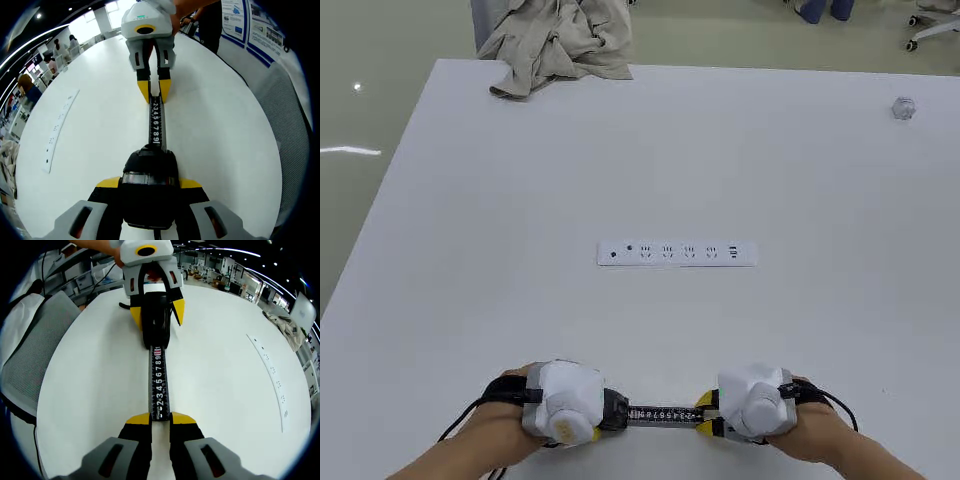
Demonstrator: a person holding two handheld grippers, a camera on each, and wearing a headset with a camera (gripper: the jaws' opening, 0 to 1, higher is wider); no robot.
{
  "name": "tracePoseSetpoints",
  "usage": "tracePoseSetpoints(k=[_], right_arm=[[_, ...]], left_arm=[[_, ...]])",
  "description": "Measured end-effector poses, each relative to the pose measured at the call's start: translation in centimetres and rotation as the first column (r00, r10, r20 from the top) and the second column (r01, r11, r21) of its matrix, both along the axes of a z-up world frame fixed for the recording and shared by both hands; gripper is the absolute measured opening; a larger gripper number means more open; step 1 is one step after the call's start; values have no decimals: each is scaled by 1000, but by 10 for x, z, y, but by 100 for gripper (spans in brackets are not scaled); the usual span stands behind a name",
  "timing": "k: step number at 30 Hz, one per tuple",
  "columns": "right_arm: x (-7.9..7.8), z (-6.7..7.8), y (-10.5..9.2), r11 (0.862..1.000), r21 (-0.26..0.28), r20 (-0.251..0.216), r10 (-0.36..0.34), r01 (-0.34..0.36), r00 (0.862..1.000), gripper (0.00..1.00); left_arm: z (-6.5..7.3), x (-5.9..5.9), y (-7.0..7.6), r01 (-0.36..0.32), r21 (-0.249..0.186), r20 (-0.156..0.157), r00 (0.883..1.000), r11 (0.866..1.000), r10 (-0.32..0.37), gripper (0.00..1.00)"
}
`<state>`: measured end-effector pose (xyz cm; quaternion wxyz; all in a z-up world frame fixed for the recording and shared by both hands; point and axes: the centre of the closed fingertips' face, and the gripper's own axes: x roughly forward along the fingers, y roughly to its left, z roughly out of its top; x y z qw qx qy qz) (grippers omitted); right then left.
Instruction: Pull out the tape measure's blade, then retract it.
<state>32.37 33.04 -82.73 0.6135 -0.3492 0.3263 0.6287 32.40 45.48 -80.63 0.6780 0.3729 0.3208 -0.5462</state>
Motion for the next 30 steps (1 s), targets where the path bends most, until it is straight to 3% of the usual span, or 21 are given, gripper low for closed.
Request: tracePoseSetpoints(k=[30], right_arm=[[3, 1, -46, 999, -44, 19, -11, 12, 1000, 11]], left_arm=[[-1, 0, 0, 2, 14, -5, 1000, 1000, -2, 37]])
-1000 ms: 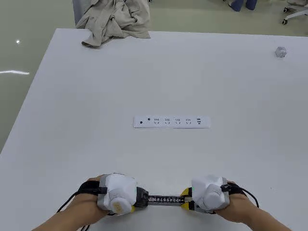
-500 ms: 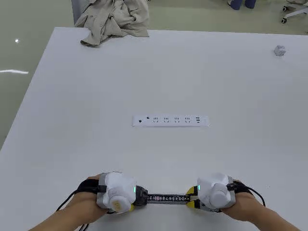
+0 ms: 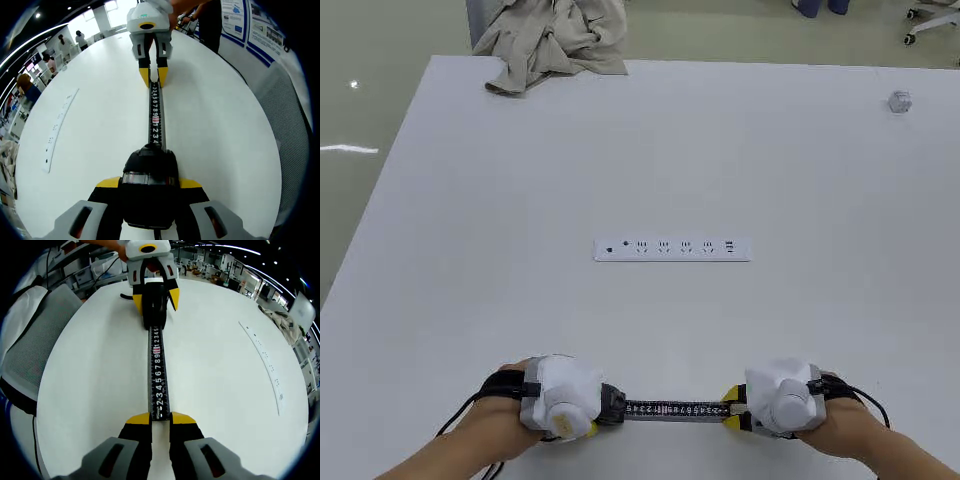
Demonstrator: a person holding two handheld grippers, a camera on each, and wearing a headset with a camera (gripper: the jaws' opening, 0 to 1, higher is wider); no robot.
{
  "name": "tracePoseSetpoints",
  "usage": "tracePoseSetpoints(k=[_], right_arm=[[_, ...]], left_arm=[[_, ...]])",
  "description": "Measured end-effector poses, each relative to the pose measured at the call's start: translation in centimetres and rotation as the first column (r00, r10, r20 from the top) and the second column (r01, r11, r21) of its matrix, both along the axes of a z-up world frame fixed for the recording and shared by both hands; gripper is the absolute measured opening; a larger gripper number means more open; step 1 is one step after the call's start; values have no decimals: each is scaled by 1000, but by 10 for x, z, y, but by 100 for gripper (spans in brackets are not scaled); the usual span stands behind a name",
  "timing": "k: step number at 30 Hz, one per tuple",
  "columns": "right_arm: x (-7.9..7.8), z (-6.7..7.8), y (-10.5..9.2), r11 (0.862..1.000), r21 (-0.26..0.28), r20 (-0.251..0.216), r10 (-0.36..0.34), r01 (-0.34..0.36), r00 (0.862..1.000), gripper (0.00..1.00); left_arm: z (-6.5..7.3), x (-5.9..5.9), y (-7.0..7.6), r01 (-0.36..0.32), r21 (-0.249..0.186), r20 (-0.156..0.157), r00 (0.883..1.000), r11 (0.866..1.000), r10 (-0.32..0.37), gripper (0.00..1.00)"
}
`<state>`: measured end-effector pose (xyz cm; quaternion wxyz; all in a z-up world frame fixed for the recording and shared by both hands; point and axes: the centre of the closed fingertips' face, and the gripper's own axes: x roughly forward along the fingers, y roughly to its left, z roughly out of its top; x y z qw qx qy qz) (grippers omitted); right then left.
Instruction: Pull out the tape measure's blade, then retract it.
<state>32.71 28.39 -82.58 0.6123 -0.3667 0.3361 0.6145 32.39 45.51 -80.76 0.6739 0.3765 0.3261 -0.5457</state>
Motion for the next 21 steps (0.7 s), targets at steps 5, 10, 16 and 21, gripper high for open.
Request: tracePoseSetpoints(k=[5, 10, 16, 21], right_arm=[[0, 0, -7, 1000, 1, -2, -9, 9, 1000, 11], [1, 1, -14, 1000, -7, -4, -19, 19, 1000, 11], [2, 1, -23, 1000, -13, -4, -27, 27, 1000, 11], [2, 1, -30, 999, -15, -2, -32, 32, 999, 11]], left_arm=[[0, 0, 0, -2, 1, 0, 1000, 1000, 2, 37], [1, 0, 0, 0, 2, -1, 1000, 1000, 0, 37], [0, 0, 0, -1, 4, -2, 1000, 1000, 1, 37], [0, 0, 0, -1, 7, -3, 1000, 1000, 1, 38]])
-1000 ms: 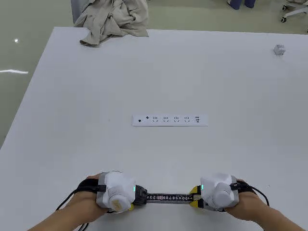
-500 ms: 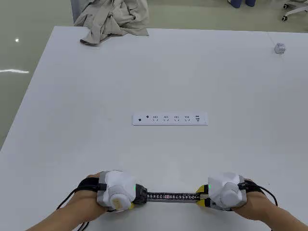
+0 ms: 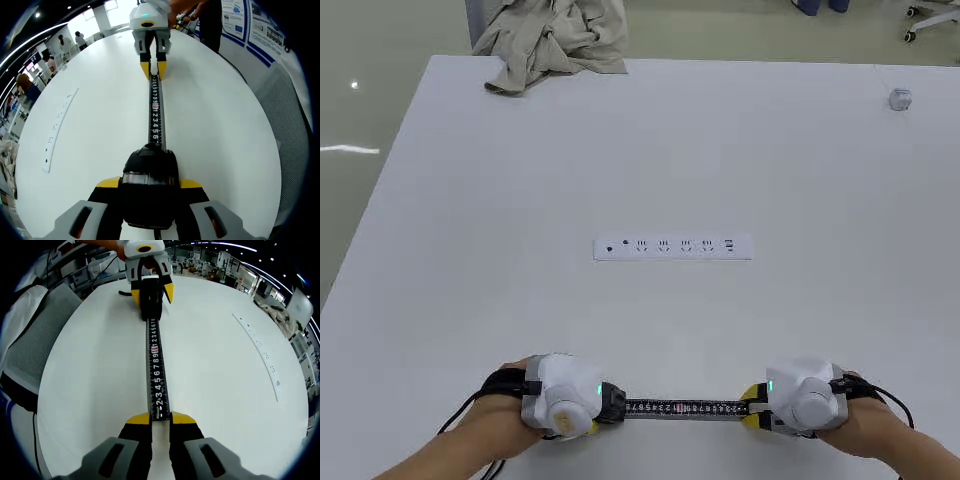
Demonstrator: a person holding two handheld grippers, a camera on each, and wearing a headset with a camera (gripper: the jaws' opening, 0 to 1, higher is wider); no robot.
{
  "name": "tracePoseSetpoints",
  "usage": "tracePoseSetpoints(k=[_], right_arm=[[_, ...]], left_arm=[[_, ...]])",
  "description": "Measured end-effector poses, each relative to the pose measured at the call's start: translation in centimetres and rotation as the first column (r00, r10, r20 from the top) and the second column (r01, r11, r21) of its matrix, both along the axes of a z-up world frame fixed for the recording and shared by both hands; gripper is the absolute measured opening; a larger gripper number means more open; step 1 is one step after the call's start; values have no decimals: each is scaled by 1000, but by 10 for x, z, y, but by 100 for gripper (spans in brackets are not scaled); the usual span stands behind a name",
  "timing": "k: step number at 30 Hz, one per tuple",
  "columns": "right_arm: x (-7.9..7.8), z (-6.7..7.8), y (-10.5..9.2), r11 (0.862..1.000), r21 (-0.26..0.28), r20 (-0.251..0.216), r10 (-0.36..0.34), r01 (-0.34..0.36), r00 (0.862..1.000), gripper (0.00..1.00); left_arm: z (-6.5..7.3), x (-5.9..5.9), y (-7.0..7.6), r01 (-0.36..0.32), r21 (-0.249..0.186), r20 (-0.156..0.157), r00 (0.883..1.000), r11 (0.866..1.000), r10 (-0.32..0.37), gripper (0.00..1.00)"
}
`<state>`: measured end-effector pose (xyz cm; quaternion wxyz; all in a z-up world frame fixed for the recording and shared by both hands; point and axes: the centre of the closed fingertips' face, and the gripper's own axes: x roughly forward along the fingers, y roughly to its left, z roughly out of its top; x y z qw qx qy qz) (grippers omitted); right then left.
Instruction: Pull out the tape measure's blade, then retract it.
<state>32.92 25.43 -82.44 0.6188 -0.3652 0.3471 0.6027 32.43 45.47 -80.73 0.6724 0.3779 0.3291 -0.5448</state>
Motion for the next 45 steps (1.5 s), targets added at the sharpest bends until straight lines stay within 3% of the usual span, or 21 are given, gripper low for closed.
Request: tracePoseSetpoints(k=[20, 31, 45], right_arm=[[2, 0, -19, 1000, -17, -5, -14, 14, 1000, 10], [6, -1, -40, 999, -36, -8, -36, 36, 999, 10], [6, -1, -46, 998, -38, -15, -49, 48, 999, 10]], left_arm=[[0, 0, 0, -3, 5, -12, 1000, 1000, 3, 38], [-1, 0, 0, -6, 4, -16, 1000, 1000, 6, 38], [-1, 1, 0, -9, 9, -18, 1000, 1000, 9, 38]])
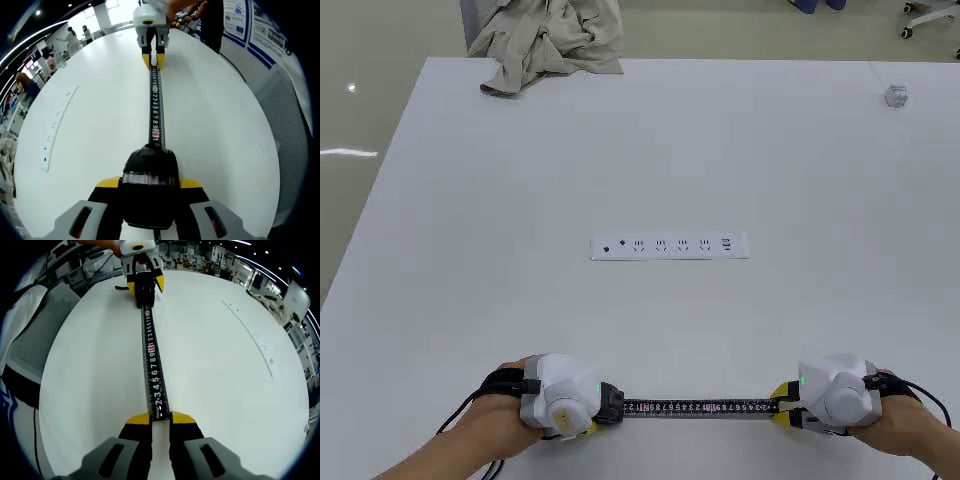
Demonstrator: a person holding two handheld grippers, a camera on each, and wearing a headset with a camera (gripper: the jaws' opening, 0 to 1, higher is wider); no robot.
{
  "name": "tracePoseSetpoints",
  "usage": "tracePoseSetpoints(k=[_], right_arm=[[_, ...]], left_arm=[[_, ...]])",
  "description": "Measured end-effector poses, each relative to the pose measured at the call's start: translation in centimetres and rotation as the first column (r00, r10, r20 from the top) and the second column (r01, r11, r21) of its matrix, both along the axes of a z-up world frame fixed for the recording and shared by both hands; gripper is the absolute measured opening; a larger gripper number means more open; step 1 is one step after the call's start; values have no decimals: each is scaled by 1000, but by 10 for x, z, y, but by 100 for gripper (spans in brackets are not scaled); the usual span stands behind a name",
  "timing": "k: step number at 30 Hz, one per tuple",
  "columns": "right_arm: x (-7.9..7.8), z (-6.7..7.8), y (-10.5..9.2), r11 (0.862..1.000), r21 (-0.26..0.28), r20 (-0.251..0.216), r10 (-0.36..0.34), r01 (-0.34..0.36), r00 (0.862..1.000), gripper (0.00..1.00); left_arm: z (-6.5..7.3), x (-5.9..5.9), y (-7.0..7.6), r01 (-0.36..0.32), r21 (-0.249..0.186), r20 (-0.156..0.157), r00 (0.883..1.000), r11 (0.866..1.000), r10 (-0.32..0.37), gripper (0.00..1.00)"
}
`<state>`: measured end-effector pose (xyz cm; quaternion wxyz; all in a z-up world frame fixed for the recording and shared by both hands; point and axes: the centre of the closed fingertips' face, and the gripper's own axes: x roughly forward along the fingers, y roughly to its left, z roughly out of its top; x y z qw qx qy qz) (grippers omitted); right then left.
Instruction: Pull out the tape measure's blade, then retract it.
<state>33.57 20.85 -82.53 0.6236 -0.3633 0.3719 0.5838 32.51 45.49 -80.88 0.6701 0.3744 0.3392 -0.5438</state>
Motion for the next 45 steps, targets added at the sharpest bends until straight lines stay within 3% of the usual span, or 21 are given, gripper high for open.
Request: tracePoseSetpoints(k=[8, 33, 45], right_arm=[[0, 0, -1, 1000, -2, -5, -3, 3, 1000, 11], [-1, -1, 0, 992, -104, 33, 70, -66, 997, 15], [1, 0, -1, 991, -119, 45, 70, -64, 997, 16]], left_arm=[[1, 0, 0, 1, 0, 0, 1000, 1000, -1, 38], [0, 0, -1, 1, 12, 2, 1000, 1000, -1, 38], [0, 0, -1, 5, 23, 9, 1000, 1000, -5, 39]])
